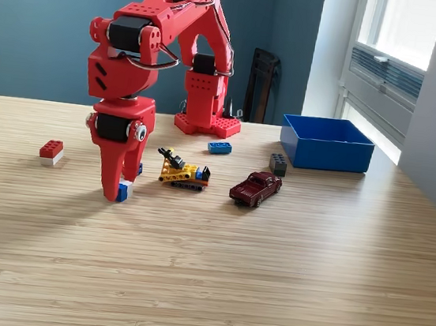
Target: Grasp a lego block and put it in the bin.
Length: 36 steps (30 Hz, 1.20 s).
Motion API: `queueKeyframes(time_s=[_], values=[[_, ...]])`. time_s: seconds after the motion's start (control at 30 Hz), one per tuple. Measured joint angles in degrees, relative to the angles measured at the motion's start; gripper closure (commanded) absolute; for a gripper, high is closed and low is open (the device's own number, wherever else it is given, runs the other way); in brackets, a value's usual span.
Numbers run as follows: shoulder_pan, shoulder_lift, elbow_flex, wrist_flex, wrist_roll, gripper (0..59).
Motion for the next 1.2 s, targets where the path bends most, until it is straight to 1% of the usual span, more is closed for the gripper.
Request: queueKeyframes(time_s=[0.07,0.1,0.2,0.4,0.57,0.73,0.83,0.93,1.0,1.2], values=[[0.18,-0.79,-1.05,0.62,0.0,57.7],[0.26,-1.05,-1.41,0.79,0.0,58.6],[0.53,-1.41,-1.76,0.79,0.88,58.6],[0.44,-1.41,-4.92,4.48,2.02,58.6],[0.44,-1.41,-5.1,6.06,1.85,58.6],[-1.58,-1.41,-5.54,10.72,2.02,58.6],[-4.04,-0.62,-5.8,12.13,2.81,58.6],[-7.12,2.72,-5.62,12.83,3.16,58.6],[-9.23,5.89,-4.04,13.27,3.69,58.6],[-20.92,18.54,5.1,14.33,5.27,58.6]])
